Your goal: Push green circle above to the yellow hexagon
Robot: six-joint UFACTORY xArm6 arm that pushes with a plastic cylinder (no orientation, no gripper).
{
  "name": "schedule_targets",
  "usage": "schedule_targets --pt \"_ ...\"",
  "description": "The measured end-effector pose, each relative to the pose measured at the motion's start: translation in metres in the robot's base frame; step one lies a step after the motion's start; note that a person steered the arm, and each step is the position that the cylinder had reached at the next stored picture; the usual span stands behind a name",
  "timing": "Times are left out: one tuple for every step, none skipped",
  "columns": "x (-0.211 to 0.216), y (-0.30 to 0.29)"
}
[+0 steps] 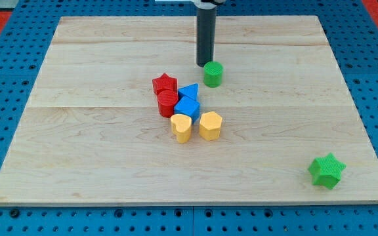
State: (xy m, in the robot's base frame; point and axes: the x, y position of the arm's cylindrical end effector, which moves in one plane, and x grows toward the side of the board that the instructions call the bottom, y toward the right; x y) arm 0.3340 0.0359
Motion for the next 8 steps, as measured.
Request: schedule_targets --pt "0.021 0.006" --pt "0.04 0.009" --pt "0.042 0.028" --pt "0.048 0.036" --pt "0.082 0.036" --pt "0.107 0.042" --pt "0.109 0.065" --pt "0.142 0.06"
